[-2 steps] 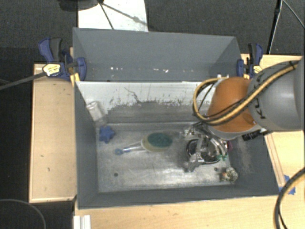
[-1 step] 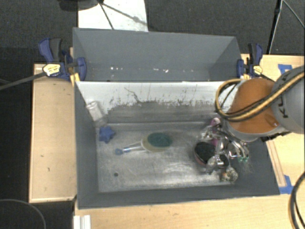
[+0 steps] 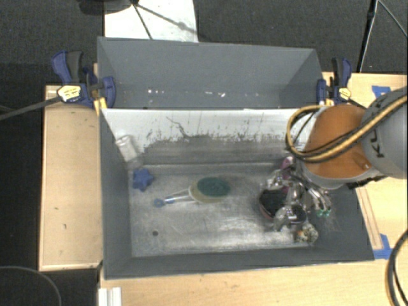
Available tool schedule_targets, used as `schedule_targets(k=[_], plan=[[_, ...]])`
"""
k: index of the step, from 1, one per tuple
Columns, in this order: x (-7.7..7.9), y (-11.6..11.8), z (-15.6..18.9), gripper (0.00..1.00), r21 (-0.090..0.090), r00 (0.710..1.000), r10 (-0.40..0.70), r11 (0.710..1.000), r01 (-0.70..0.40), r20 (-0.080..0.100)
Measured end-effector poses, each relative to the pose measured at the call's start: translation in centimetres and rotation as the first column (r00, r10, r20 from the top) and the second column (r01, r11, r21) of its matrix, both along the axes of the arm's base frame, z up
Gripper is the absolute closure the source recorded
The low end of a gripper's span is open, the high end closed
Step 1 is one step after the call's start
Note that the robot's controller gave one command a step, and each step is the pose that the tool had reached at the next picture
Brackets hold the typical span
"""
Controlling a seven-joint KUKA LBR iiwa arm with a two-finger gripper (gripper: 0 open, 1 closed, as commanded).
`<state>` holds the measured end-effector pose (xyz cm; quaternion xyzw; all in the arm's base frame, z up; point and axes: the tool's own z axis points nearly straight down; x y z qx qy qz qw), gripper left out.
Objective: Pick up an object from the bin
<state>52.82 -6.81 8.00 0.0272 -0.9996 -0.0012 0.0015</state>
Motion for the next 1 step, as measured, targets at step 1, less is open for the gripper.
schedule_targets(k=[1], plan=[[-0.33,1.24,13.22,1.00,-0.002,1.000,-0.022,1.000,0.022,0.013]])
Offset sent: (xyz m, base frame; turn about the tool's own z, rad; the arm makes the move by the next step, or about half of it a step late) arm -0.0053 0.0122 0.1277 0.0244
